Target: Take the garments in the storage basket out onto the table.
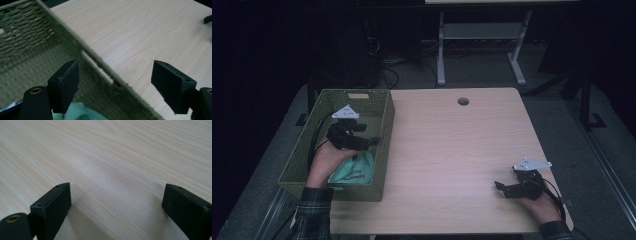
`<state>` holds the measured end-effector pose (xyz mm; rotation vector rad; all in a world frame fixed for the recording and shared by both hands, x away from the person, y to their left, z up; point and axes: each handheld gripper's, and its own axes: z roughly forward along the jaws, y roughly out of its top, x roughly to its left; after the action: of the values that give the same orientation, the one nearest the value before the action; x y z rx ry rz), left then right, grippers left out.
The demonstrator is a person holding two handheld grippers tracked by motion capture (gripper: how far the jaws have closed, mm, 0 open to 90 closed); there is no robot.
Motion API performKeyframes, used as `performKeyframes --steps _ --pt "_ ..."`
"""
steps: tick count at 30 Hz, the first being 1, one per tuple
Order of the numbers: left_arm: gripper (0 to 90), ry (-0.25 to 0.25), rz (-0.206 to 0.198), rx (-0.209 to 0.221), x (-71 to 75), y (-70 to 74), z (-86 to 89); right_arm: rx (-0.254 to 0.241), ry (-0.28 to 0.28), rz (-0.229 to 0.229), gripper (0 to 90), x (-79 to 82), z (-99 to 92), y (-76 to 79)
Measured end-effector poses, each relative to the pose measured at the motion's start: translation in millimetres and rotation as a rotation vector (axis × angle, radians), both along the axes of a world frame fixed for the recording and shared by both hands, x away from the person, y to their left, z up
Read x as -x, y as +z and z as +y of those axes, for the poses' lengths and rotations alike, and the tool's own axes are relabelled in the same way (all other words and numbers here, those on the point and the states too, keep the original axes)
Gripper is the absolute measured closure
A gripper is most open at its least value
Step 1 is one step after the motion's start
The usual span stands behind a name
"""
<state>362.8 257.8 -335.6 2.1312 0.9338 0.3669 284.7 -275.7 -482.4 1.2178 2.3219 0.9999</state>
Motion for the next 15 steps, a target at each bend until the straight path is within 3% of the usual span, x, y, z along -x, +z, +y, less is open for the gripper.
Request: performKeyframes --steps 12,15 --pt "25.6 0.047 0.023 -0.014 -9.4 -15.1 21.4 0.0 -0.001 0.001 8.2 0.0 0.0 0.0" --pt "28.4 0.056 0.045 -0.024 -12.3 -22.0 26.3 -0.001 -0.001 0.001 8.2 0.0 0.1 0.0"
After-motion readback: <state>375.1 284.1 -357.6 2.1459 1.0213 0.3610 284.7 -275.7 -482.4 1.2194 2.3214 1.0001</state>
